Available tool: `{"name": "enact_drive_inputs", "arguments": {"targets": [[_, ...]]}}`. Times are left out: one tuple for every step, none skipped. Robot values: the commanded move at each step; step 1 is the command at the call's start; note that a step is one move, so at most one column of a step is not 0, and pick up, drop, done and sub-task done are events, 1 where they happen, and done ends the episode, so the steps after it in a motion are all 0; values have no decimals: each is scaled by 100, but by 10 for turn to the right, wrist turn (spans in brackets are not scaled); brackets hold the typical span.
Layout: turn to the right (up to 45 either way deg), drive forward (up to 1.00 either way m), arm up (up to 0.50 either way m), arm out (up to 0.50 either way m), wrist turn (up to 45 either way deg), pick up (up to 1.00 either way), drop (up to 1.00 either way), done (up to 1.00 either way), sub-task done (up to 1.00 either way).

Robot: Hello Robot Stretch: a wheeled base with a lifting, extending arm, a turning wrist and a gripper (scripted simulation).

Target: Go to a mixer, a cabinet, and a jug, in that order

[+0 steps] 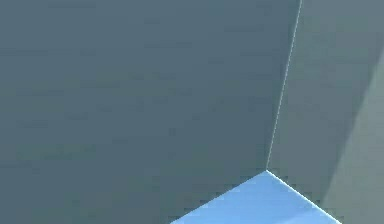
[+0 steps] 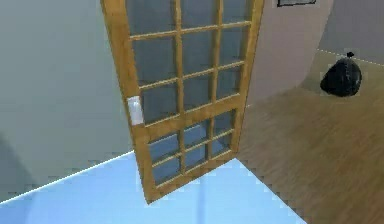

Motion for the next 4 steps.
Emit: {"name": "enact_drive_inputs", "arguments": {"targets": [[-450,0,0,0,0,0,0,0,0],[-450,0,0,0,0,0,0,0,0],[-210,0,0,0,0,0,0,0,0],[0,45,0,0,0,0,0,0,0]]}}
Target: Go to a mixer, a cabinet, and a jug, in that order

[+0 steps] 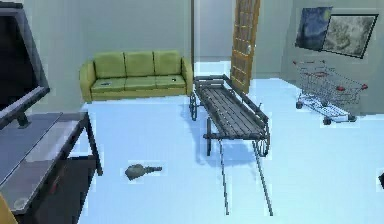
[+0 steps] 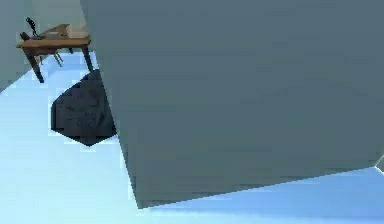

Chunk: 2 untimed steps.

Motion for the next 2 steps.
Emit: {"name": "enact_drive_inputs", "arguments": {"targets": [[450,0,0,0,0,0,0,0,0],[0,90,0,0,0,0,0,0,0]]}}
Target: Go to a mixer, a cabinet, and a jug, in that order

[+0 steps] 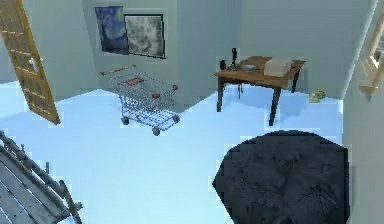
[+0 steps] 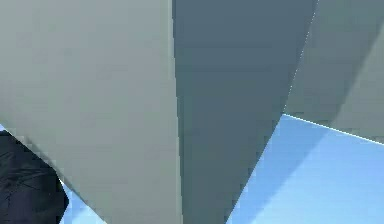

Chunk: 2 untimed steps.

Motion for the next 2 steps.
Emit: {"name": "enact_drive_inputs", "arguments": {"targets": [[90,0,0,0,0,0,0,0,0],[0,25,0,0,0,0,0,0,0]]}}
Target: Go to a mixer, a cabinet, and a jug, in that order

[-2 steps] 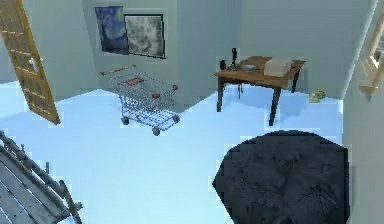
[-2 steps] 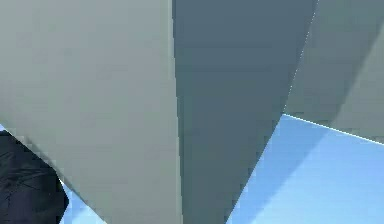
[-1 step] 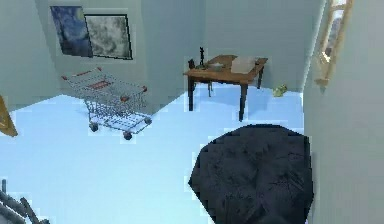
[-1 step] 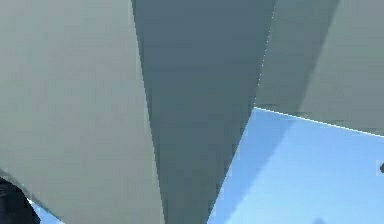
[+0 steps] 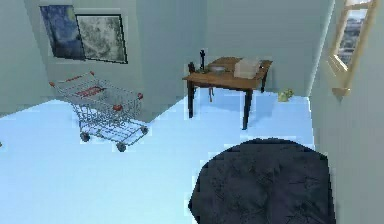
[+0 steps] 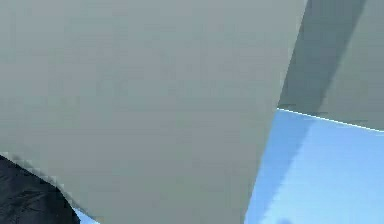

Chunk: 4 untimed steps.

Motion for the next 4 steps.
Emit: {"name": "enact_drive_inputs", "arguments": {"targets": [[-300,0,0,0,0,0,0,0,0],[0,100,0,0,0,0,0,0,0],[-60,0,0,0,0,0,0,0,0],[0,20,0,0,0,0,0,0,0]]}}
